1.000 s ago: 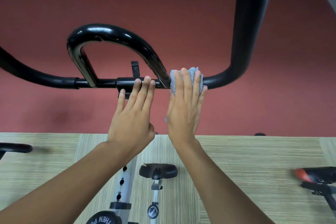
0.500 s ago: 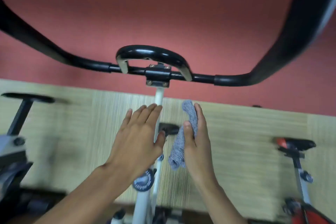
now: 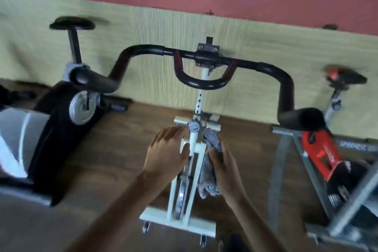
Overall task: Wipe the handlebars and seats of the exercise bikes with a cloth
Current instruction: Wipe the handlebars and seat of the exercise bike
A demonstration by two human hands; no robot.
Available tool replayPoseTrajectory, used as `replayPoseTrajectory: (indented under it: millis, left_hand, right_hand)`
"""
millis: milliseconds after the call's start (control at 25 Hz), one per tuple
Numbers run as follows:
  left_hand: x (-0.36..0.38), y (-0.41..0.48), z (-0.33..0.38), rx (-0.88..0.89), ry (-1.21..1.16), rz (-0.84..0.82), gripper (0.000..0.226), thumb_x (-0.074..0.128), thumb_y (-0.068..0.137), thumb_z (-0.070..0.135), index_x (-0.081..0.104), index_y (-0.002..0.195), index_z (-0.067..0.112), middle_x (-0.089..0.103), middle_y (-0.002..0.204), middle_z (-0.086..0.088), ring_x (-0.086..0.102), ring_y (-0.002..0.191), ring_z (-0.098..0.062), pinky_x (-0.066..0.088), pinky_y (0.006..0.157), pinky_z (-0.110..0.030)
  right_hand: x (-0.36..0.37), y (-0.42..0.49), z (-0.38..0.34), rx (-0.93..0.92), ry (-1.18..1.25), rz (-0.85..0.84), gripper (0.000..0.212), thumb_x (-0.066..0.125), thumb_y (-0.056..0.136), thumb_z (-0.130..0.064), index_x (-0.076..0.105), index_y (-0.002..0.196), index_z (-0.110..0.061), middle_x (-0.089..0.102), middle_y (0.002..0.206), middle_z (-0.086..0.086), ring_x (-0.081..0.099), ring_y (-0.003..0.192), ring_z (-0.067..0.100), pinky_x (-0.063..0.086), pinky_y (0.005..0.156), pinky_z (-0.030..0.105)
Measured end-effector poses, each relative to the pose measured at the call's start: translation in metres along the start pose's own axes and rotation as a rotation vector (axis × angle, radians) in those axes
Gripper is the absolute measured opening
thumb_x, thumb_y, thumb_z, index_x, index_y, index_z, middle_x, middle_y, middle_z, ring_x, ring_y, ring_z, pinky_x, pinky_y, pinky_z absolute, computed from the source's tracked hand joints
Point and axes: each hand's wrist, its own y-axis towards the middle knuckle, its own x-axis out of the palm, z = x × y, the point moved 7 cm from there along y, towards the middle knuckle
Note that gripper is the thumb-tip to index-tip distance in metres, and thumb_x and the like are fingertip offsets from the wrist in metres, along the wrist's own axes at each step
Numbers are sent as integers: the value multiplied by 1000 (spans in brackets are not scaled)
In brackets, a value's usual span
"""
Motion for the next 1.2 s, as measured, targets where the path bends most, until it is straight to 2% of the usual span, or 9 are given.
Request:
replayPoseTrajectory:
  millis: [160, 280, 600, 680, 760, 840, 960, 1080, 1200]
  left_hand:
    - [-41, -63, 38, -53, -41, -194, 47, 55, 94, 26, 48, 141, 25, 54, 141, 5, 48, 129, -20, 40, 101, -35]
    - [-57, -100, 83, -15, -81, -284, 46, 57, 95, 24, 51, 141, 20, 56, 140, 0, 50, 128, -25, 41, 101, -38]
    - [-4, -128, 240, 133, -112, -361, 46, 59, 94, 27, 54, 139, 17, 59, 136, 1, 51, 128, -21, 42, 104, -33]
    - [20, -119, 286, 151, -133, -363, 48, 59, 95, 28, 51, 141, 20, 57, 139, 3, 49, 131, -18, 40, 107, -33]
    - [44, -106, 333, 150, -151, -359, 49, 59, 95, 29, 49, 143, 22, 55, 142, 6, 47, 133, -15, 38, 109, -33]
    - [68, -91, 373, 164, -154, -358, 49, 59, 95, 29, 48, 143, 23, 56, 141, 5, 49, 131, -15, 40, 108, -34]
    - [102, -60, 420, 173, -156, -373, 50, 59, 95, 29, 48, 143, 24, 56, 140, 4, 51, 129, -16, 42, 106, -35]
    - [130, -22, 446, 176, -166, -379, 50, 60, 95, 29, 49, 143, 23, 56, 141, 4, 50, 130, -16, 42, 107, -37]
    - [160, 28, 457, 166, -192, -378, 49, 61, 95, 29, 50, 142, 23, 57, 140, 3, 50, 130, -14, 43, 107, -38]
  right_hand:
    - [-30, -78, -60, 101, -8, 8, 38, 49, 104, -21, 49, 142, -24, 62, 131, -9, 57, 122, 5, 42, 109, 34]
    - [-65, -129, -85, 168, 38, 39, 38, 49, 104, -14, 49, 142, -19, 63, 125, -10, 58, 115, 2, 42, 103, 24]
    - [-238, -196, -70, 229, 72, 212, 39, 49, 104, -12, 50, 142, -20, 63, 131, 1, 58, 120, 11, 43, 107, 37]
    - [-290, -198, -62, 226, 68, 235, 38, 49, 104, -11, 51, 141, -20, 64, 127, -1, 59, 118, 9, 45, 103, 31]
    - [-343, -198, -50, 238, 62, 256, 36, 48, 104, -13, 53, 138, -23, 68, 114, -7, 63, 104, 1, 47, 92, 23]
    - [-391, -193, -39, 242, 58, 276, 34, 49, 104, -15, 55, 136, -26, 68, 103, -10, 63, 92, 0, 47, 85, 22]
    - [-450, -171, -24, 257, 52, 283, 34, 49, 104, -16, 54, 135, -29, 68, 107, -10, 64, 98, 6, 52, 92, 34]
    - [-488, -134, -13, 262, 52, 275, 36, 49, 104, -16, 53, 136, -30, 67, 118, -10, 63, 111, 7, 49, 103, 40]
    - [-512, -83, 2, 278, 63, 286, 34, 49, 104, -16, 54, 132, -35, 67, 116, -10, 63, 110, 9, 49, 103, 44]
